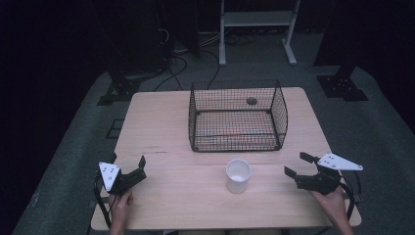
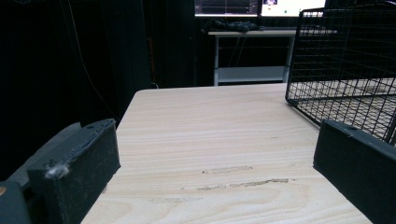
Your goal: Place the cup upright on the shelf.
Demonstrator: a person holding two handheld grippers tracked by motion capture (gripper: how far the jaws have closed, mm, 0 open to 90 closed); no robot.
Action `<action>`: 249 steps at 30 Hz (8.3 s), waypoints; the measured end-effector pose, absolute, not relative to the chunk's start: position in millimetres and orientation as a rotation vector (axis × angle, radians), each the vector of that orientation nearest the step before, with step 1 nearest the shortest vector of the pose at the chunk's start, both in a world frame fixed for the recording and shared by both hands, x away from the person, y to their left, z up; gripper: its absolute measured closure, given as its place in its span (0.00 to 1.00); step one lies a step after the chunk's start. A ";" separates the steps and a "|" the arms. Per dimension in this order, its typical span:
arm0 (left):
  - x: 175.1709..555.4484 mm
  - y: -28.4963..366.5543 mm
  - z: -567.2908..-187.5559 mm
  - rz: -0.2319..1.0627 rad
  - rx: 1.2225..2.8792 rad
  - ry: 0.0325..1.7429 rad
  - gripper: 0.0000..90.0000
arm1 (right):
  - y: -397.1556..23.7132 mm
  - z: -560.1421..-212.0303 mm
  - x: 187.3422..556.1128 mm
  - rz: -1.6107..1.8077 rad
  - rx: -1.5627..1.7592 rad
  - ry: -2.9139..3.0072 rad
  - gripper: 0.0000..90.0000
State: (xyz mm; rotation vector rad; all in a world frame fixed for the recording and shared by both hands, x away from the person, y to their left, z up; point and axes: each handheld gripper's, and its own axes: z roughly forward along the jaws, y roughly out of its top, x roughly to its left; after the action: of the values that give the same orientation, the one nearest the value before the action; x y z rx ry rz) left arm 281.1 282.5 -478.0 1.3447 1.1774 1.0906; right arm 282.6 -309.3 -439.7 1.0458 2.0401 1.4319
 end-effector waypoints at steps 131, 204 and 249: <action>281.5 284.2 -477.9 1.080 1.334 1.184 0.00 | -166.3 -425.3 308.5 1.445 0.662 2.550 0.21; 281.2 284.2 -477.9 1.075 1.333 1.183 0.00 | -148.3 -333.4 373.2 1.543 0.600 2.564 0.21; 281.0 284.3 -477.9 1.073 1.332 1.181 0.00 | -133.2 -302.1 427.7 1.508 0.661 2.540 0.21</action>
State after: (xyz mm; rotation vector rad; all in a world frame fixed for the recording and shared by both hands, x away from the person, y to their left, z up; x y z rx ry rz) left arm 281.0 284.3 -477.9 1.3325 1.1812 1.0729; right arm 427.7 -133.2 -302.1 0.6609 2.5402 1.5083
